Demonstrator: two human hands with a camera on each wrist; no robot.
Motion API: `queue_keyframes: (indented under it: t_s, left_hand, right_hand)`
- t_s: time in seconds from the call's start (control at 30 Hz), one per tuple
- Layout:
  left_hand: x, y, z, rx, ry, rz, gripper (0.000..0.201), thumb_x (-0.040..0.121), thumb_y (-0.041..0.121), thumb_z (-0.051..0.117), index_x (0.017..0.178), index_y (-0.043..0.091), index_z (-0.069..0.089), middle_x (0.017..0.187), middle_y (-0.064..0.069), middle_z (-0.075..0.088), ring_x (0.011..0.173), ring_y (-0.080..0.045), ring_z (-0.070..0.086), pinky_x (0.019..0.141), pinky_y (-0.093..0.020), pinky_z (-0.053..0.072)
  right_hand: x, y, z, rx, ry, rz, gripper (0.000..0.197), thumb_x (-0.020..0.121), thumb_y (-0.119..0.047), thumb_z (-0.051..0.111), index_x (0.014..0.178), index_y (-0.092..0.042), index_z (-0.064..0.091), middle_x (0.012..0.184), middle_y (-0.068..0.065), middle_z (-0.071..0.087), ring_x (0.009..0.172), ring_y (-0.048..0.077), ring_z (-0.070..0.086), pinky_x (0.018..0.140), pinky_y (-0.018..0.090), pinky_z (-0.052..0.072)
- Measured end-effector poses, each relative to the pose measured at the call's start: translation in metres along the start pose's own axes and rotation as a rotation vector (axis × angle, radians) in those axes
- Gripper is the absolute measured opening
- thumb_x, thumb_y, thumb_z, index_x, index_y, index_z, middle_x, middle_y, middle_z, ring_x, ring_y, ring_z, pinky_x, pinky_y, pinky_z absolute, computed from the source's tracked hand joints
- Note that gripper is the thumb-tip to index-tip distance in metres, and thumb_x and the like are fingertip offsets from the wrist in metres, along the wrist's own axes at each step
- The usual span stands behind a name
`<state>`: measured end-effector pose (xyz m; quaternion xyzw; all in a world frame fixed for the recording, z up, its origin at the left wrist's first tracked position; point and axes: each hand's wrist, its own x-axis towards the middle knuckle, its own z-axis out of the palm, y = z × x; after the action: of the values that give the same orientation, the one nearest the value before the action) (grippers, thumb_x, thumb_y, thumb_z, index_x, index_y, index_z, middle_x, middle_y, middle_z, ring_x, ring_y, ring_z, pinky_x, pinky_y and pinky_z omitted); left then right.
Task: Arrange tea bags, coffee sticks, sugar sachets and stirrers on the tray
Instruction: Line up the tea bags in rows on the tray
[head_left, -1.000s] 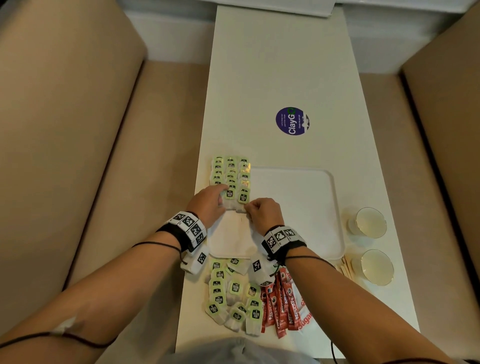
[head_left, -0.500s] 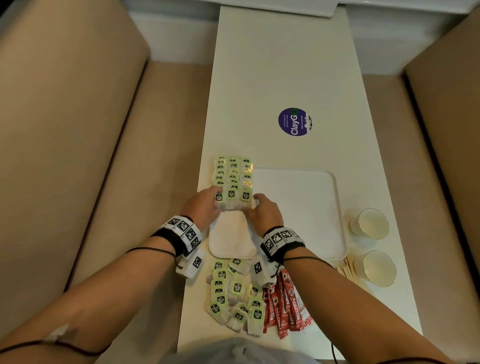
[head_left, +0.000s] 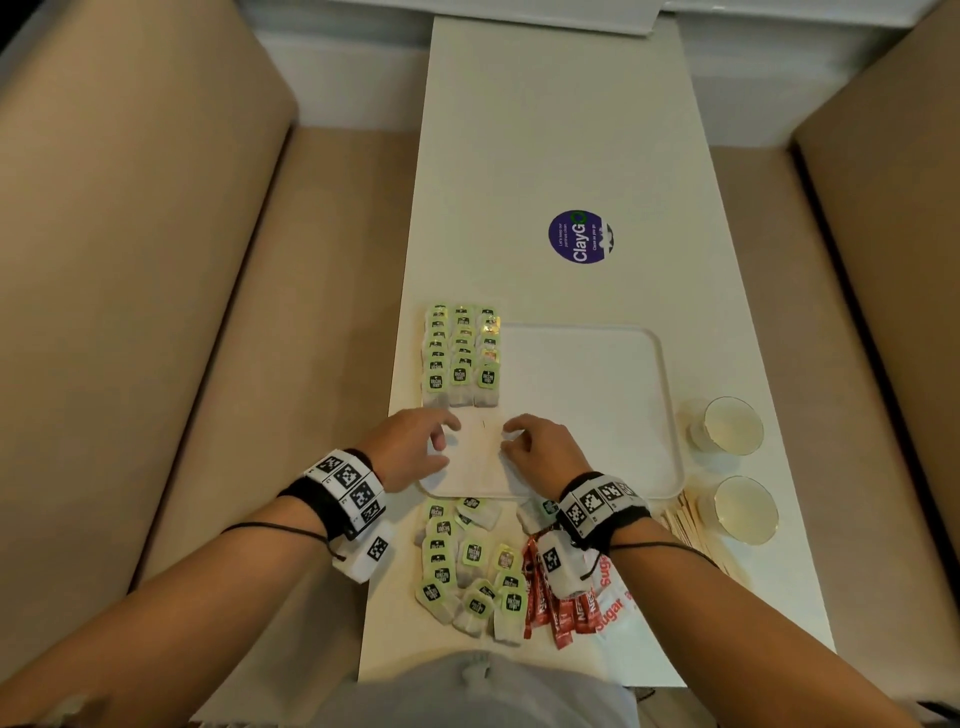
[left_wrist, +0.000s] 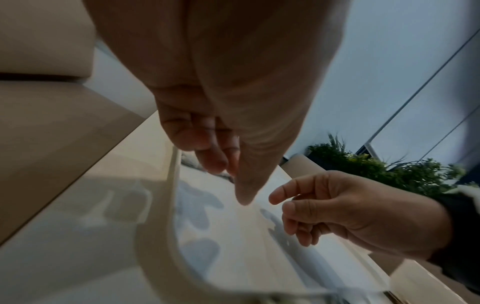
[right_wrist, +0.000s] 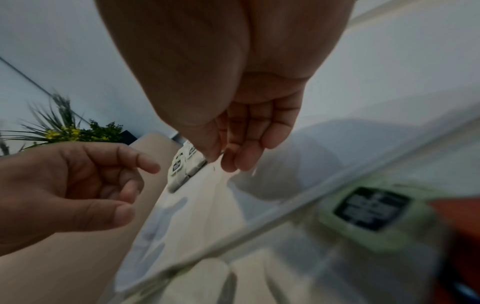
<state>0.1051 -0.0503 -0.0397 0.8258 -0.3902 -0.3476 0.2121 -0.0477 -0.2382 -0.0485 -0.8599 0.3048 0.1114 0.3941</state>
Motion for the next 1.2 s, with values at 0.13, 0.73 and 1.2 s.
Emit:
queue_keyframes:
  t_s: [0.13, 0.73, 1.2]
  left_hand:
    - [-0.02, 0.003, 0.015, 0.032, -0.083, 0.038, 0.034, 0.083, 0.023, 0.079, 0.113, 0.03, 0.064, 0.088, 0.014, 0.059, 0.069, -0.003, 0.053, 0.067, -0.023, 0.046]
    - [-0.064, -0.004, 0.039, 0.271, -0.065, -0.285, 0.052, 0.079, 0.066, 0.069, 0.098, 0.02, 0.057, 0.089, 0.005, 0.059, 0.08, -0.014, 0.056, 0.069, -0.031, 0.045]
    - [-0.067, 0.003, 0.059, 0.016, -0.008, -0.273, 0.041, 0.076, 0.038, 0.084, 0.065, 0.018, 0.05, 0.068, 0.001, 0.055, 0.06, -0.017, 0.049, 0.065, -0.033, 0.048]
  right_hand:
    - [-0.026, 0.006, 0.0, -0.003, -0.03, -0.062, 0.024, 0.099, -0.032, 0.059, 0.118, -0.023, 0.07, 0.094, -0.009, 0.066, 0.086, 0.01, 0.064, 0.078, 0.022, 0.047]
    - [-0.078, 0.044, -0.009, -0.405, -0.01, 0.237, 0.053, 0.086, -0.066, 0.062, 0.065, -0.019, 0.055, 0.062, -0.004, 0.059, 0.055, 0.014, 0.056, 0.051, 0.025, 0.041]
    - [-0.076, 0.027, 0.009, -0.412, -0.019, 0.174, 0.028, 0.088, -0.041, 0.07, 0.086, -0.014, 0.064, 0.082, 0.001, 0.066, 0.076, 0.021, 0.064, 0.063, 0.03, 0.051]
